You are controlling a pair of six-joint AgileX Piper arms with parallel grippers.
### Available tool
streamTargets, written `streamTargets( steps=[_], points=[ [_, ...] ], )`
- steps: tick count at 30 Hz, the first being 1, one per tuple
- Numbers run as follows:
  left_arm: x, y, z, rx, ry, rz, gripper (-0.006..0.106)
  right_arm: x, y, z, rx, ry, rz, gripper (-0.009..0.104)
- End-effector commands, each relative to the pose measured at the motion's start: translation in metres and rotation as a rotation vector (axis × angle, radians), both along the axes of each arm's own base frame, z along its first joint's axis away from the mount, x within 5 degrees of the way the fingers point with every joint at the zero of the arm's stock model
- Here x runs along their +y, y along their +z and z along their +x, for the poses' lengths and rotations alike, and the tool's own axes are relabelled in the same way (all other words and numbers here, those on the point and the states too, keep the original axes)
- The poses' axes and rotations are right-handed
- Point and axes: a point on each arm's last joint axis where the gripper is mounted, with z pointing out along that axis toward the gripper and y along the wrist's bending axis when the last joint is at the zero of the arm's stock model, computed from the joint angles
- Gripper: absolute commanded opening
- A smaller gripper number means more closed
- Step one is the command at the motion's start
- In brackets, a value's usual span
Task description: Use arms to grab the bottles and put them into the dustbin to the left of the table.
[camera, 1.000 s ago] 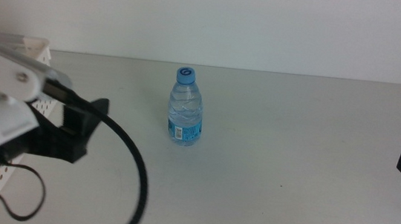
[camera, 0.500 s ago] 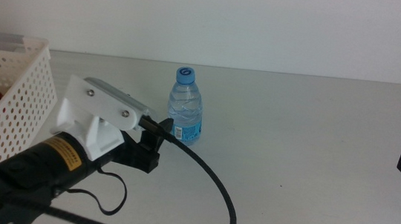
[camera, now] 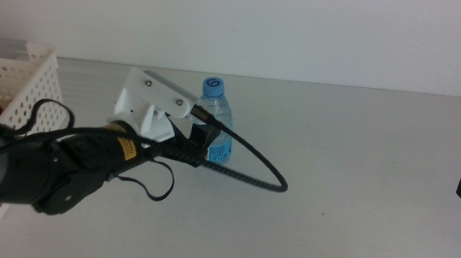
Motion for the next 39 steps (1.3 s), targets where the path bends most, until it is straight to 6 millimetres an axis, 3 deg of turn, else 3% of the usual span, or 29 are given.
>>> streamTargets(
  steps=[1, 9, 17, 21, 27, 30, 34, 39],
  points=[
    [-0.006, 0.022, 0.015, -0.104, -0.015, -0.09, 0.093, 0.0, 0.017, 0.0, -0.102, -0.003, 0.034, 0.064],
    [-0.023, 0.0, 0.053, -0.089, -0.025, -0.119, 0.093, 0.0, 0.017, 0.0, -0.102, -0.003, 0.034, 0.064],
    [-0.029, -0.032, 0.077, -0.054, 0.024, -0.171, 0.093, 0.0, 0.017, 0.0, -0.102, -0.003, 0.034, 0.064],
    [-0.029, -0.035, 0.079, -0.027, 0.04, -0.202, 0.08, 0.0, 0.017, 0.0, -0.102, -0.003, 0.034, 0.064],
    [-0.028, -0.02, 0.076, -0.02, 0.04, -0.175, 0.019, 0.0, 0.017, 0.0, -0.102, -0.003, 0.034, 0.064],
    [-0.023, -0.004, 0.074, 0.02, 0.093, -0.162, -0.002, 0.0, 0.017, 0.0, -0.102, -0.003, 0.034, 0.064],
    [-0.017, 0.023, 0.068, 0.042, 0.131, -0.149, -0.002, 0.0, 0.017, 0.0, -0.102, -0.003, 0.034, 0.064],
    [-0.003, 0.072, 0.054, 0.066, 0.173, -0.117, -0.002, 0.0, 0.017, 0.0, -0.102, -0.003, 0.033, 0.064]
  ],
)
